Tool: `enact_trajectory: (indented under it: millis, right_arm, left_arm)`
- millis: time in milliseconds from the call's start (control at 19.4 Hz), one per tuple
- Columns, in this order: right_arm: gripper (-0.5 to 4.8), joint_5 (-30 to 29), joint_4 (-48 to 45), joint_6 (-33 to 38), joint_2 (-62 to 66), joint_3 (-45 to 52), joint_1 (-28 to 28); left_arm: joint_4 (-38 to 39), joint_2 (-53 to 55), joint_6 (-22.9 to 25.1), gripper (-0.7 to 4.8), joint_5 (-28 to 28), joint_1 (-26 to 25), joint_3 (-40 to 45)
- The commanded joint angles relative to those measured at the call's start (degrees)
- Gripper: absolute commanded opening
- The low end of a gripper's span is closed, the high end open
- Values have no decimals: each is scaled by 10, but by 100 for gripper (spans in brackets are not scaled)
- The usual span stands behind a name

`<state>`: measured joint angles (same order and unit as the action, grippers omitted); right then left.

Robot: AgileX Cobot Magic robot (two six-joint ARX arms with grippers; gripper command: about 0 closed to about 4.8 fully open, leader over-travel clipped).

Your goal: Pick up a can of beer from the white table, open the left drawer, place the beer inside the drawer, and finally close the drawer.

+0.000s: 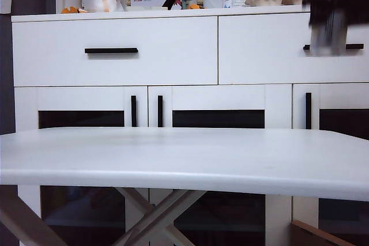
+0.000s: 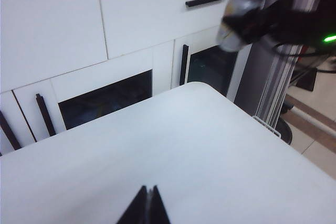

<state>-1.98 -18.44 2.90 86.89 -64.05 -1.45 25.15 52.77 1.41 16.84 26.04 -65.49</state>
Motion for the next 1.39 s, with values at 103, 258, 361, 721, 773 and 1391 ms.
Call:
enact_trajectory:
  millis: [103,258,361,721,773,1391]
  right_arm:
    - [144,-141,42,2,-97,-5,-2]
    - [144,-247,74,45,-147,-5,-2]
    - [144,-311,77,64,-162,-5,-2]
    - [144,-502,168,150,-172,-5,-2]
    - [144,-502,166,146,-177,-5,-2]
    - [144,-317,243,65,-277,-5,-18]
  left_arm:
    - [-11,-1,-9,-6,-1,0,-2]
    - [-16,-1,-10,-6,-1,0,-2]
    - [-21,-1,-10,-6,-2,0,-2]
    - [-93,28,-95,-6,-4,0,-2]
    - [-109,34,-106,-6,-1,0,-2]
    - [-386,177,-409,-6,50,-63,-1]
